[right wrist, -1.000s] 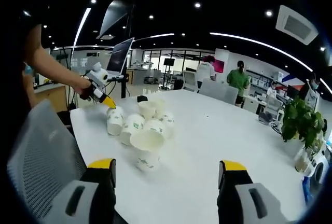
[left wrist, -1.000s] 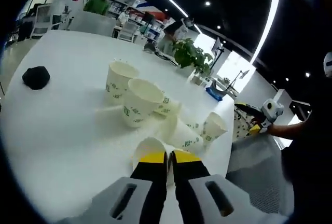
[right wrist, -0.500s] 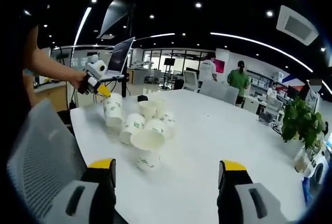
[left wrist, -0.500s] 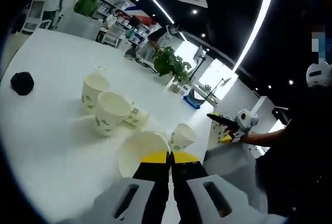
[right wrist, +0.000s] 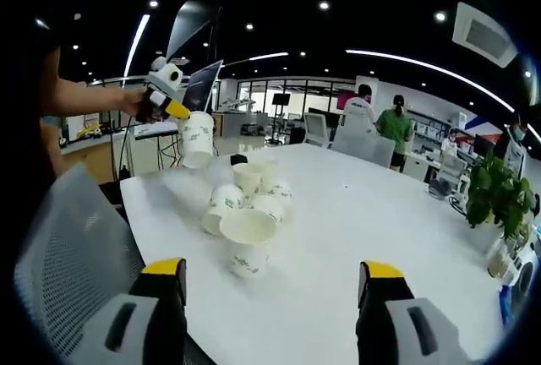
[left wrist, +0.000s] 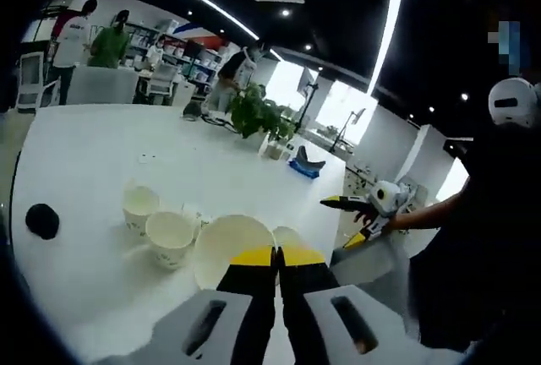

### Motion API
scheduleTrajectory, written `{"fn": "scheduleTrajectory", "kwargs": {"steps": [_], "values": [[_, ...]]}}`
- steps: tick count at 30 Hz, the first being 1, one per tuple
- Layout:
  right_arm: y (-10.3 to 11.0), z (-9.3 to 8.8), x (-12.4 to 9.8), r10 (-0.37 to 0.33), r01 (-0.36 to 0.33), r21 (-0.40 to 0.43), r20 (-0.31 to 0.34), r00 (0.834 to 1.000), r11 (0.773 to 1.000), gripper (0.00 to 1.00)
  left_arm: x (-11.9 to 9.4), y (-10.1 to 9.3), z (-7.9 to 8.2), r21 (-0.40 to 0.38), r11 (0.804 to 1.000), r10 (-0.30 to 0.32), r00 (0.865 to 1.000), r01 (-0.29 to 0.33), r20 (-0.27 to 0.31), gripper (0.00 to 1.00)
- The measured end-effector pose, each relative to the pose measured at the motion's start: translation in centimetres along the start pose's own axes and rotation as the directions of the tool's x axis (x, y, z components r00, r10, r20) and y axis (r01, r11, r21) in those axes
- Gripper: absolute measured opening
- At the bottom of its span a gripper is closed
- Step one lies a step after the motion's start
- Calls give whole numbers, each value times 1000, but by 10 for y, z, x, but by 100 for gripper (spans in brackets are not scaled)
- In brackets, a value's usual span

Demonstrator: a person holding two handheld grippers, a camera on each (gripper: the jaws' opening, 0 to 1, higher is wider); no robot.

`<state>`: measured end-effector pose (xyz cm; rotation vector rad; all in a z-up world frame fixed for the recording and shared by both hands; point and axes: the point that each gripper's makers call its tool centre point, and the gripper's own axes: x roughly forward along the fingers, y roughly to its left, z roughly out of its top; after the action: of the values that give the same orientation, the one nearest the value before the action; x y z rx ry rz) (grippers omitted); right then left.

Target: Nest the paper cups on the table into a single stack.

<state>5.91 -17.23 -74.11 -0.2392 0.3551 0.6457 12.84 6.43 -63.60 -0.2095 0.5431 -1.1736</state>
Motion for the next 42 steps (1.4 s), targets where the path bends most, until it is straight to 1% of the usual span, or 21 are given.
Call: {"fn": "scheduleTrajectory", "kwargs": {"steps": [3,5,13,17,18,19,21,26,31,36,42], "values": [[0,0,0,-1,1,1,-2,1000,1000,85,1,-5,12,25,1000,-6,1000,6,5,0],[0,0,0,-3,3,2,-3,1000,1000,86,3,-10,17,43,999,-8,1000,8,3,0],[-1,-1,0,-6,6,17,-6,1000,1000,88,22,-39,39,160,986,-34,999,39,-34,0],[0,-1,1,-3,3,25,-6,1000,1000,90,33,-49,44,211,976,-34,997,46,-64,0],[0,-1,1,-3,3,27,-5,1000,1000,91,36,-51,44,219,975,-32,997,48,-72,0],[0,-1,1,-4,4,30,-5,1000,1000,92,40,-53,43,245,968,-30,995,52,-91,0],[-1,-1,1,-4,4,37,-1,1000,999,93,46,-56,42,270,962,-23,994,51,-106,0],[-3,-2,0,-2,2,42,9,1000,999,94,68,-62,35,308,948,-33,989,77,-144,0],[-4,-4,1,-5,5,45,4,1000,999,94,89,-61,19,319,943,-28,979,92,-200,0],[-5,-5,1,-7,7,41,-1,1000,999,94,107,-65,11,319,940,-46,974,117,-223,0],[-5,-6,1,-11,11,42,-3,1000,999,94,123,-62,1,335,933,-48,966,134,-253,0]]}}
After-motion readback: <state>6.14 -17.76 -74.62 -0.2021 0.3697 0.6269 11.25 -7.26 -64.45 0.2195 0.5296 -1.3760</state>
